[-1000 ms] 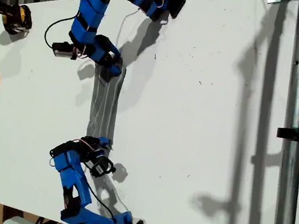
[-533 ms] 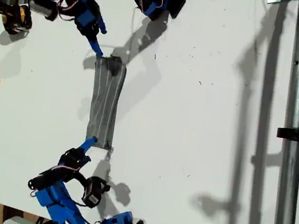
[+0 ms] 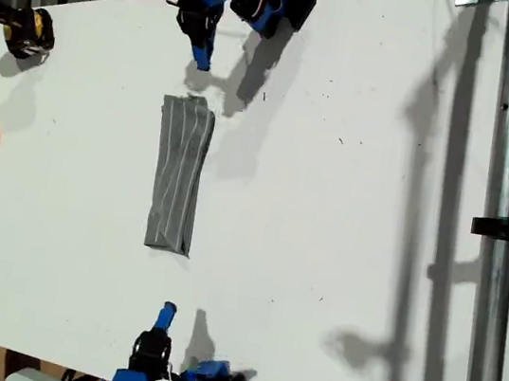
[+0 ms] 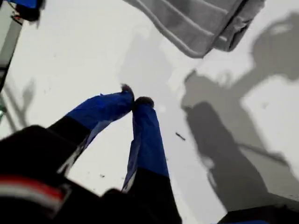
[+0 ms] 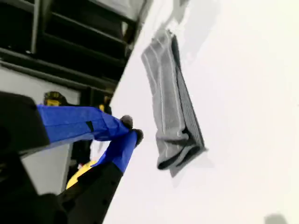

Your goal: Grasp corners of a towel and fold twice.

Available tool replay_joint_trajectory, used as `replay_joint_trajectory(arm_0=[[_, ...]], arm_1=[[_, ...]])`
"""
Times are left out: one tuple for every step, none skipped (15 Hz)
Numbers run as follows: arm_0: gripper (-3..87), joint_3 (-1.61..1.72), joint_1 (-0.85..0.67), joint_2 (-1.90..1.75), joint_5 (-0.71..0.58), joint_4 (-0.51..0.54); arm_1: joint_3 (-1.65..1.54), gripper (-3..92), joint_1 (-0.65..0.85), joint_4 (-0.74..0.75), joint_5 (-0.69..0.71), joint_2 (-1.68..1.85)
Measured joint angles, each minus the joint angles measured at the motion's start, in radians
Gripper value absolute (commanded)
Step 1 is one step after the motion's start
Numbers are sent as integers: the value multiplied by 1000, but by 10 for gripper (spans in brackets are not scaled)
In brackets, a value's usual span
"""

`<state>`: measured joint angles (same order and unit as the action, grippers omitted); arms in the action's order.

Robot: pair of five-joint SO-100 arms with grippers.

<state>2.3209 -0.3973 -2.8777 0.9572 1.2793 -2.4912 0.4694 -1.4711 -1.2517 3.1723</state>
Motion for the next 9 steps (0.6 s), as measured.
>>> replay_joint_trajectory(arm_0=[[-23, 106, 38, -137, 18, -52], [-23, 215, 48, -279, 29, -75], [-23, 316, 48, -436, 41, -78], [-23, 393, 55, -540, 44, -86], [-21, 436, 69, -561, 48, -106], [-9, 491, 72, -578, 66, -121], [14, 560, 81, -588, 95, -143], [21, 626, 86, -592, 129, -173], [27, 709, 89, -592, 192, -192]], arm_1=[[-89, -2, -40, 3, -52, 78], [-127, -2, -64, 5, -75, 97], [-169, -2, -91, 2, -94, 109], [-195, 1, -86, 3, -112, 115], [-227, 32, -80, 3, -135, 115], [-275, 80, -83, 21, -163, 115], [-341, 129, -98, 26, -192, 117], [-393, 189, -118, 34, -279, 112], [-411, 187, -179, 44, -321, 115]])
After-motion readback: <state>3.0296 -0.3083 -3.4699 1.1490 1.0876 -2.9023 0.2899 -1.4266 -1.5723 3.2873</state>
